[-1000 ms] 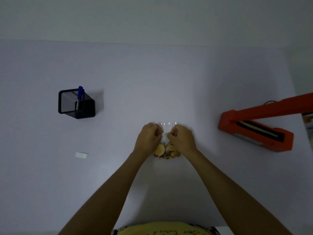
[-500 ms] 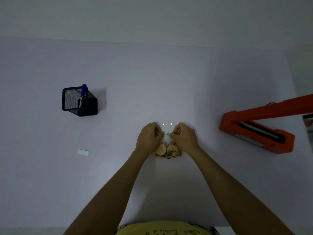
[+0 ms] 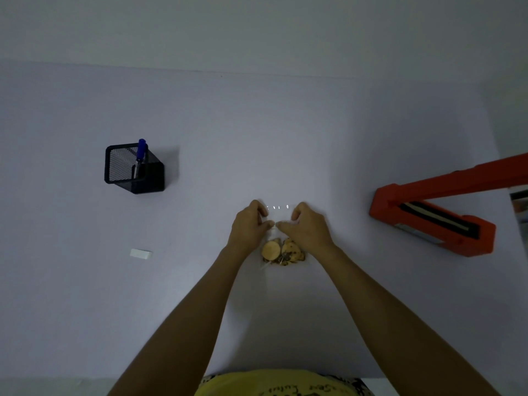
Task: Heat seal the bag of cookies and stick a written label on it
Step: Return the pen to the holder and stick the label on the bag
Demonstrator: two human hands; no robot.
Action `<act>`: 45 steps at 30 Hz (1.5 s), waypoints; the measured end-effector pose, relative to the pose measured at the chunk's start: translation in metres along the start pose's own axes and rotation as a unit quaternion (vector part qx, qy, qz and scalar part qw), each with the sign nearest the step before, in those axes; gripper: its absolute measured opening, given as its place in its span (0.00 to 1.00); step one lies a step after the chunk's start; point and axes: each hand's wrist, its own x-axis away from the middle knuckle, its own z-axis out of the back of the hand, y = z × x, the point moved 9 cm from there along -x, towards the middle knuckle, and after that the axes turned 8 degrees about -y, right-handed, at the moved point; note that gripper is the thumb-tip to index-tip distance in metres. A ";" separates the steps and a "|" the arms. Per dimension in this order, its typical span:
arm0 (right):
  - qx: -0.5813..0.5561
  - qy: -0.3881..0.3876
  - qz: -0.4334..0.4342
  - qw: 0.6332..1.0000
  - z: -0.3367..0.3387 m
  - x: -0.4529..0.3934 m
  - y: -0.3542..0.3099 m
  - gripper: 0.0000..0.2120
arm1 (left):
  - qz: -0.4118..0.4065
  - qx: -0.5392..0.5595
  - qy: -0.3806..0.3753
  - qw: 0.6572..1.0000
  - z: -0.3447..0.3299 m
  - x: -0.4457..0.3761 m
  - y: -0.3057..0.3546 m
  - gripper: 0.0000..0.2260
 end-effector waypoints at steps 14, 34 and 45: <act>-0.005 -0.029 0.001 1.000 0.006 -0.005 0.002 0.10 | -0.009 0.011 -0.037 0.999 0.003 0.001 -0.003 0.08; 0.001 -0.034 0.018 0.999 0.008 -0.004 0.002 0.08 | 0.004 0.001 -0.028 1.000 0.001 -0.001 -0.006 0.12; -0.031 -0.034 0.011 0.999 0.013 -0.003 0.004 0.06 | 0.009 0.013 -0.027 1.000 0.003 0.002 -0.004 0.12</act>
